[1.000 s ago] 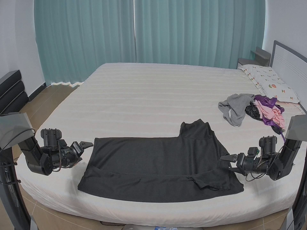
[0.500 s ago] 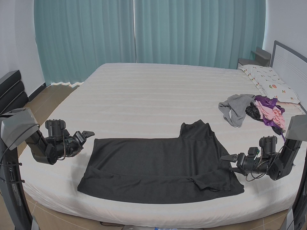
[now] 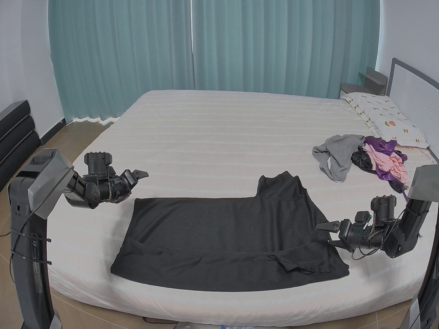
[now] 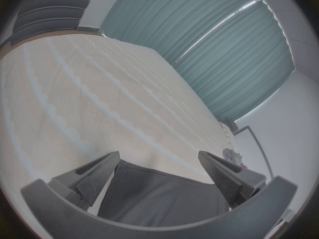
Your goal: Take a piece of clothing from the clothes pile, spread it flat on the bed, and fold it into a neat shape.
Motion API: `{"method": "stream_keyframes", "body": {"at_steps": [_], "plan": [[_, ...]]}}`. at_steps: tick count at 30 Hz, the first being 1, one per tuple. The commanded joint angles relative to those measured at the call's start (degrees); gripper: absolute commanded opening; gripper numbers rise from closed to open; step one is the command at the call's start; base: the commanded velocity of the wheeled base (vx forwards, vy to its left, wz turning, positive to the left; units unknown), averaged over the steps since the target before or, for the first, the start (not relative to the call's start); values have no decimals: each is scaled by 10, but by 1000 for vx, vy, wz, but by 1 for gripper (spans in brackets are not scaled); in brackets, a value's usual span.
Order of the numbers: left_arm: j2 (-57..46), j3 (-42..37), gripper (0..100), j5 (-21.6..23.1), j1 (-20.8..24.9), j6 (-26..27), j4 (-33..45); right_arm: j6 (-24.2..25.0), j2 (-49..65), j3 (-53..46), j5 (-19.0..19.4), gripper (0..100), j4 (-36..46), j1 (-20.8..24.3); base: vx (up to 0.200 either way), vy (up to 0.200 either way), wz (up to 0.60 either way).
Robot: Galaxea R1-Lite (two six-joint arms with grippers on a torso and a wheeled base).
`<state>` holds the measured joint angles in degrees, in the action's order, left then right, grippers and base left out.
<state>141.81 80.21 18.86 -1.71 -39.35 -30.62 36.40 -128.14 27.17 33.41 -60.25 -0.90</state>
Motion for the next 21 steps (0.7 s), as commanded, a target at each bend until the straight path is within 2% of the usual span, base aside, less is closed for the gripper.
{"method": "stream_keyframes", "body": {"at_steps": [1,7,19,20,21], "plan": [[58,42,100,-8,5,27,16,1,-12,3,1,100,0,-3,0,0,0],[68,42,100,-9,6,38,14,34,-7,5,2,100,0,0,0,0,0],[73,41,100,-10,6,38,-2,36,-8,5,2,100,-2,2,0,0,0],[73,39,0,-10,5,38,-2,36,-9,5,2,100,-2,2,0,0,0],[72,39,0,-10,5,38,-2,36,-9,5,2,100,-2,2,0,0,0]]}}
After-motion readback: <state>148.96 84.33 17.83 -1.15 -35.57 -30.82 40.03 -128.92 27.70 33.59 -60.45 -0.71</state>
